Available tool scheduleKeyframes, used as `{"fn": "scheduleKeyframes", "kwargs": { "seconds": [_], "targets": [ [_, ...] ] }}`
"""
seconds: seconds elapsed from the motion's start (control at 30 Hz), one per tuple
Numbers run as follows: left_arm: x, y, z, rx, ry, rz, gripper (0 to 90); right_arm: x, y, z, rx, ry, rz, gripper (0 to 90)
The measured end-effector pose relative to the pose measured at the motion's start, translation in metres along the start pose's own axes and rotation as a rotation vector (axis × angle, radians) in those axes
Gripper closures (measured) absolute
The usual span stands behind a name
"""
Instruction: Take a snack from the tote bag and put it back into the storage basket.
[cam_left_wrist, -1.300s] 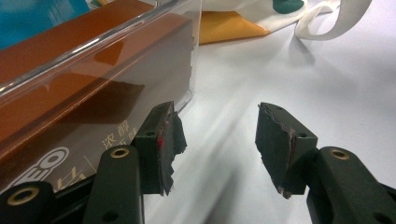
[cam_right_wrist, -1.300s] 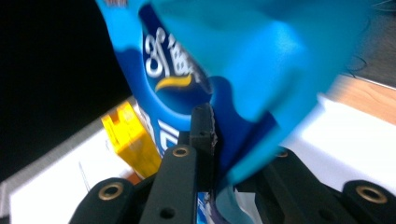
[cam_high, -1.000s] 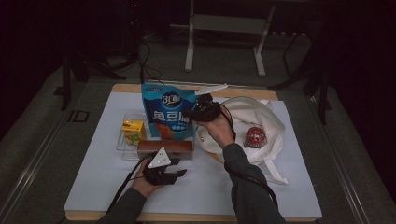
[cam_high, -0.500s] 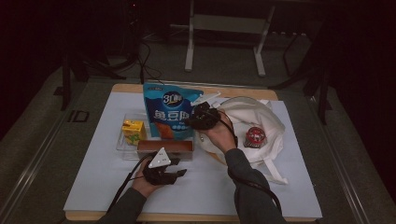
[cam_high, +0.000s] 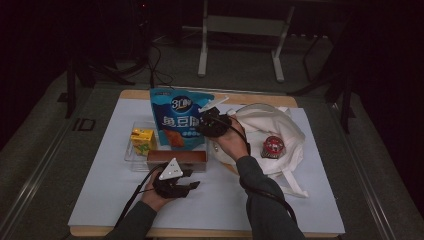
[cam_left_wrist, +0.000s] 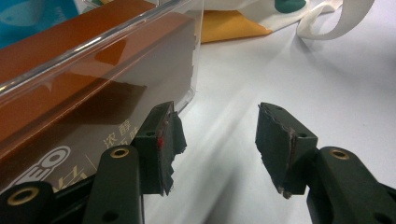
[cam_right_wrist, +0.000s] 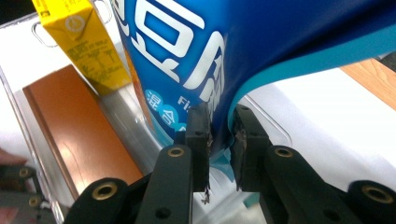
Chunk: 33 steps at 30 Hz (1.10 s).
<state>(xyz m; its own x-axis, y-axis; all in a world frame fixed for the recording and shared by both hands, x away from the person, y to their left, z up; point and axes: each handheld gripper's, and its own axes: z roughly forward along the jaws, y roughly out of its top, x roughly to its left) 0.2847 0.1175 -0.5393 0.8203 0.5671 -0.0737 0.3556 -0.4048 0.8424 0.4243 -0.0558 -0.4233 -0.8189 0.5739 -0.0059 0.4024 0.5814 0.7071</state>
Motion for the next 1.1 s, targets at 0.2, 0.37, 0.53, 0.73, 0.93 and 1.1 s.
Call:
{"fn": "scheduleKeyframes", "kwargs": {
  "seconds": [0.2,0.37,0.53,0.73,0.93,1.1],
  "targets": [
    [0.0,0.0,0.0,0.0,-0.001,0.0,47.8,0.01,0.011,0.01,0.006,0.002,-0.026,79.8],
    [0.001,0.0,0.0,0.001,-0.005,-0.003,47.6,0.014,0.012,0.014,-0.02,0.018,-0.01,80.2],
    [0.001,0.0,0.0,0.002,-0.011,-0.008,47.5,0.02,0.014,0.018,-0.032,0.029,-0.015,80.1],
    [0.001,0.0,0.0,0.002,-0.014,-0.008,47.4,0.028,0.021,0.024,-0.032,0.014,-0.027,79.1],
    [0.001,0.0,0.0,0.003,-0.013,-0.006,47.4,0.028,0.021,0.023,-0.028,0.008,-0.039,76.3],
    [0.001,0.0,0.0,0.0,-0.018,-0.006,47.1,0.032,0.018,0.021,-0.022,-0.035,-0.067,63.8]
  ]
}}
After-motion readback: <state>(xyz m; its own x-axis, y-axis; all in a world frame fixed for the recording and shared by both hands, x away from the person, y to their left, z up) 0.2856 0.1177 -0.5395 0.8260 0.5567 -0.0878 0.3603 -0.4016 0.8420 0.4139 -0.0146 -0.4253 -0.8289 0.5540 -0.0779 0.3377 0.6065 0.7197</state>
